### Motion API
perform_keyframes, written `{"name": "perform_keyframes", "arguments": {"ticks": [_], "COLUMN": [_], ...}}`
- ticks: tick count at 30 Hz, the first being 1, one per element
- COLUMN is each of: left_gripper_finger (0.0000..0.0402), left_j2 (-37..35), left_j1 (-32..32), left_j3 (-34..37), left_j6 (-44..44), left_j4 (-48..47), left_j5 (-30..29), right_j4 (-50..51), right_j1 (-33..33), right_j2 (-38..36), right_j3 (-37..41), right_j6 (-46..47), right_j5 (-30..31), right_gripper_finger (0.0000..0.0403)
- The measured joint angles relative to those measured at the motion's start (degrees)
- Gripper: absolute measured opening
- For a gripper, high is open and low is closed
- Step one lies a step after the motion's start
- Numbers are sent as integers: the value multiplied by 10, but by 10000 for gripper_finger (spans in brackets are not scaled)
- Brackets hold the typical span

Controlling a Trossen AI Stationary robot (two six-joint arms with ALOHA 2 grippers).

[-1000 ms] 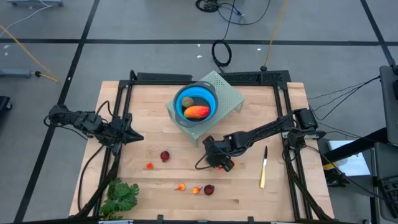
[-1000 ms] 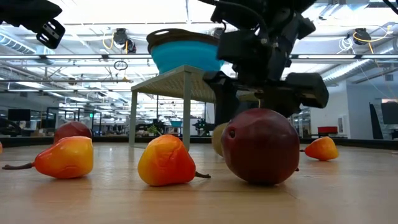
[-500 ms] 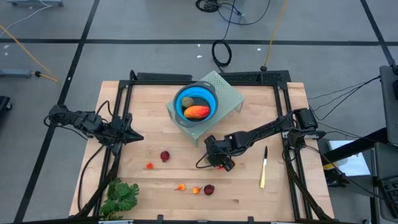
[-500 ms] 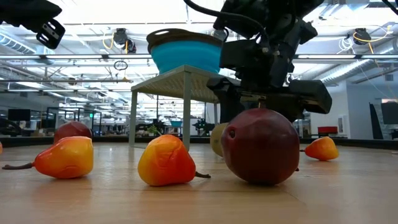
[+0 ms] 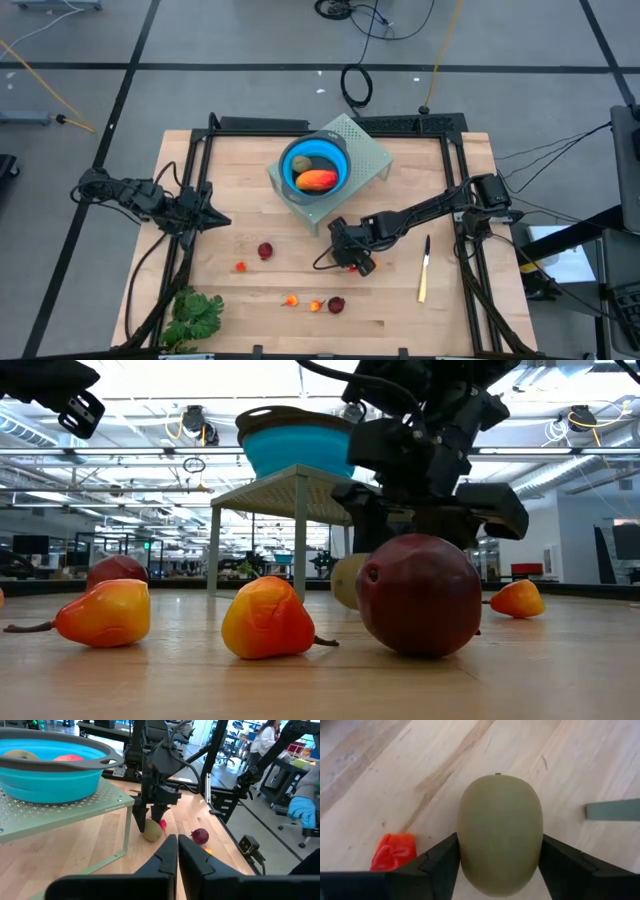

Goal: Pick & Place Fruit
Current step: Put the brown kiwi into the blue strainer bowl on the shelf

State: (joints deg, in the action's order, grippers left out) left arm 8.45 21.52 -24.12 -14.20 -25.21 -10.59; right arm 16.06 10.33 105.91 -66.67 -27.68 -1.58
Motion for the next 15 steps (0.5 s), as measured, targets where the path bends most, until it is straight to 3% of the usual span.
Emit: {"name": "perform_keyframes", "arguments": {"ticks": [9, 15], "left_gripper_finger": [2, 14], "left_j2": [0, 0], "left_j1": [0, 0], "left_j3": [0, 0], "left_j6": [5, 21], "left_j4": [0, -3], "left_j5": [0, -1], "right_j4": [-18, -17], "right_j1": [6, 17], "right_j2": [-14, -44], "right_j3": [-6, -17], "right_j6": [2, 39], "right_j5": [5, 16], "right_gripper_finger": [225, 225]}}
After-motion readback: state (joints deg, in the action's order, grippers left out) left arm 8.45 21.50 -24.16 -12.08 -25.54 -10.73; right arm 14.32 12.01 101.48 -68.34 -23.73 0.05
